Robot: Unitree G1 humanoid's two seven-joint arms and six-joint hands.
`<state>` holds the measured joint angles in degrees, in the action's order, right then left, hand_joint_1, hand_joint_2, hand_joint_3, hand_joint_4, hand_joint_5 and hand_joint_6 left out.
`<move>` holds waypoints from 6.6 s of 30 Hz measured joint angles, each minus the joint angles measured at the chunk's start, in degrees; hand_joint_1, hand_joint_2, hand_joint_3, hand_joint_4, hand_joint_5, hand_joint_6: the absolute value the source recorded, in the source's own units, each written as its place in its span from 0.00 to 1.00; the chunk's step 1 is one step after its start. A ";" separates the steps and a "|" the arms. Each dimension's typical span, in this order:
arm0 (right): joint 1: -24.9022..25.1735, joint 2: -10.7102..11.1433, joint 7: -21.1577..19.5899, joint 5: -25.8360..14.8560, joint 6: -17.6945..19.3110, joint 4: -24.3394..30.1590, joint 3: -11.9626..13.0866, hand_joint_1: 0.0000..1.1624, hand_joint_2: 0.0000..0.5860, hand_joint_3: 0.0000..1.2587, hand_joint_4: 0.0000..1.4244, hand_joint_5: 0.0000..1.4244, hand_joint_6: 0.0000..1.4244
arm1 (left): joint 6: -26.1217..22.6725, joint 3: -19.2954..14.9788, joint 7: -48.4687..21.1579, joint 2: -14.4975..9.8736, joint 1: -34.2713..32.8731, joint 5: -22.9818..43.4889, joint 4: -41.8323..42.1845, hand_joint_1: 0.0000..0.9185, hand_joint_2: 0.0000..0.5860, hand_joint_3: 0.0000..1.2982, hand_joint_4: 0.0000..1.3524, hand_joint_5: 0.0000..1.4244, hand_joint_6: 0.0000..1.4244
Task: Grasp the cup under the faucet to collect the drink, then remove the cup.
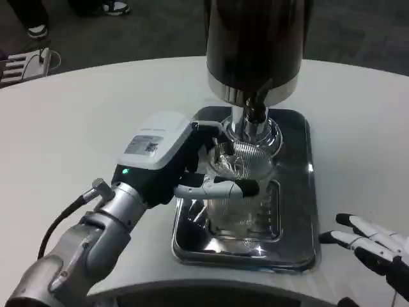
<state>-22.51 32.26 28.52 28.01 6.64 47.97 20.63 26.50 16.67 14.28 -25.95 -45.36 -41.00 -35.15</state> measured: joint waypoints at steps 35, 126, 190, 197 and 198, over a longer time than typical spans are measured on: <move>-2.42 -1.45 -0.77 -3.76 0.99 -0.02 2.76 0.42 0.87 0.14 0.02 0.08 0.28 | -2.80 -8.27 -8.82 -4.34 11.49 7.90 17.42 0.00 0.09 0.25 0.21 0.33 0.56; 5.12 -7.35 -1.35 -16.32 -16.56 -2.06 -3.76 0.51 0.48 0.00 0.00 0.00 0.07 | -8.51 -4.31 -33.70 3.74 7.01 22.27 35.80 0.00 0.16 0.00 0.00 0.02 0.02; 39.41 -14.39 -18.82 -11.53 -12.20 -37.09 -22.72 0.67 0.39 0.00 0.00 0.00 0.02 | -11.15 -7.77 -39.00 -1.14 6.20 24.70 40.03 0.00 0.18 0.00 0.00 0.02 0.02; 40.12 -15.24 -18.83 -11.66 -11.82 -38.33 -23.54 0.67 0.40 0.00 0.00 0.00 0.02 | -11.15 -8.77 -39.04 -1.16 6.20 24.74 40.14 0.00 0.18 0.00 0.00 0.02 0.02; 40.15 -15.38 -18.83 -11.66 -11.81 -38.41 -23.64 0.66 0.39 0.00 0.00 0.00 0.03 | -11.15 -8.77 -39.08 -1.16 6.21 24.76 40.17 0.00 0.18 0.00 0.00 0.02 0.02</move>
<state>17.64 16.89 9.69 16.35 -5.17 9.56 -3.00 15.35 7.90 -24.79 -27.11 -39.15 -16.25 5.02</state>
